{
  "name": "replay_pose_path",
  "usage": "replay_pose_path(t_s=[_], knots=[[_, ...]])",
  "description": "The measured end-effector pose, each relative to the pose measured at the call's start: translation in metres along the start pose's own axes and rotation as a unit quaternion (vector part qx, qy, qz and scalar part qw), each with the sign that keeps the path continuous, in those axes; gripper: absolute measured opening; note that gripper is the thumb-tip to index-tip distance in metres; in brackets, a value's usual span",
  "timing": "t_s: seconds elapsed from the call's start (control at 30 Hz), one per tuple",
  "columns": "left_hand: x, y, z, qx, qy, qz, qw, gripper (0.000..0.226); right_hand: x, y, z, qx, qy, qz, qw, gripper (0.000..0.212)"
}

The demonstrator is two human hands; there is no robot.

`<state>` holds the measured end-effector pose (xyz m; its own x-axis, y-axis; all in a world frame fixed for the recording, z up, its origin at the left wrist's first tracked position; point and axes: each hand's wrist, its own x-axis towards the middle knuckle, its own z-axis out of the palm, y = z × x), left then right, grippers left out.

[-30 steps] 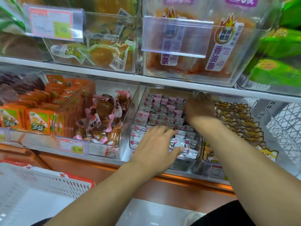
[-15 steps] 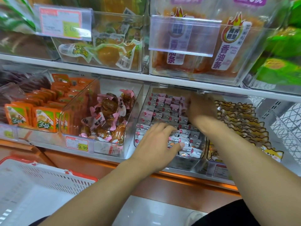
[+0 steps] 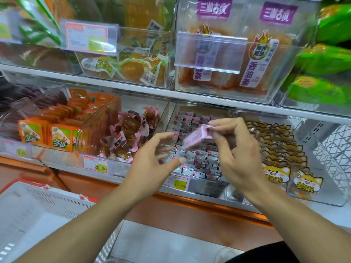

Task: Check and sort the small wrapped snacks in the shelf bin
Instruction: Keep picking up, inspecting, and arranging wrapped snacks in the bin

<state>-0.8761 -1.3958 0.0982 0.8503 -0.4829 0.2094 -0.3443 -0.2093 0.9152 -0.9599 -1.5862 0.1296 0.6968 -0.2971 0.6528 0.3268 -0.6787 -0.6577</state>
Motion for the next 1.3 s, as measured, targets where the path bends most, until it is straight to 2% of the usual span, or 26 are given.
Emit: replay_pose_path(t_s=[0.1,0.2,0.27,0.33,0.43,0.53,0.63,0.7,0.77,0.87,0.93,1.0,1.07,1.13,1.23,1.3], knots=[[-0.011,0.002,-0.007,-0.045,-0.050,-0.021,0.998,0.051,-0.013,-0.009,0.013,0.148,-0.011,0.156,0.977,0.007],[-0.019,0.002,-0.013,-0.094,-0.066,-0.059,0.992,0.036,-0.012,-0.012,0.015,0.289,-0.044,0.343,0.893,0.009],[-0.023,-0.002,-0.016,-0.144,-0.072,-0.098,0.982,0.034,-0.006,-0.011,0.012,0.345,-0.068,0.416,0.839,0.014],[-0.026,-0.004,-0.019,-0.181,-0.074,-0.125,0.973,0.032,-0.003,-0.007,0.010,0.359,-0.084,0.446,0.816,0.020],[-0.028,-0.003,-0.023,-0.186,-0.082,-0.142,0.969,0.032,-0.002,-0.002,0.010,0.359,-0.136,0.440,0.812,0.032],[-0.029,-0.002,-0.023,-0.176,-0.077,-0.149,0.970,0.035,-0.003,-0.003,0.012,0.344,-0.234,0.415,0.809,0.044],[-0.029,-0.002,-0.018,-0.162,-0.076,-0.146,0.973,0.037,-0.006,-0.002,0.013,0.314,-0.294,0.385,0.817,0.035],[-0.027,-0.001,-0.015,-0.187,-0.072,-0.163,0.966,0.041,-0.006,0.002,0.011,0.307,-0.279,0.374,0.829,0.029],[-0.025,0.001,-0.013,-0.254,-0.062,-0.200,0.944,0.042,-0.006,0.005,0.008,0.325,-0.261,0.360,0.835,0.027],[-0.021,0.003,-0.013,-0.334,-0.048,-0.245,0.909,0.039,-0.008,0.006,0.006,0.336,-0.253,0.330,0.845,0.032],[-0.019,0.002,-0.013,-0.355,-0.037,-0.246,0.901,0.040,-0.009,0.006,0.006,0.342,-0.250,0.326,0.846,0.037],[-0.017,0.001,-0.014,-0.354,-0.022,-0.225,0.907,0.043,-0.008,0.006,0.007,0.351,-0.241,0.340,0.838,0.047],[-0.017,-0.001,-0.015,-0.337,-0.016,-0.187,0.922,0.042,-0.008,0.006,0.007,0.372,-0.239,0.374,0.815,0.054],[-0.018,-0.002,-0.015,-0.297,-0.019,-0.146,0.944,0.042,-0.008,0.005,0.008,0.376,-0.242,0.405,0.797,0.048],[-0.019,-0.005,-0.015,-0.270,-0.028,-0.115,0.956,0.051,-0.010,0.008,0.009,0.358,-0.228,0.413,0.806,0.037],[-0.018,-0.006,-0.016,-0.292,-0.028,-0.121,0.949,0.060,-0.009,0.010,0.008,0.359,-0.213,0.387,0.822,0.038]])
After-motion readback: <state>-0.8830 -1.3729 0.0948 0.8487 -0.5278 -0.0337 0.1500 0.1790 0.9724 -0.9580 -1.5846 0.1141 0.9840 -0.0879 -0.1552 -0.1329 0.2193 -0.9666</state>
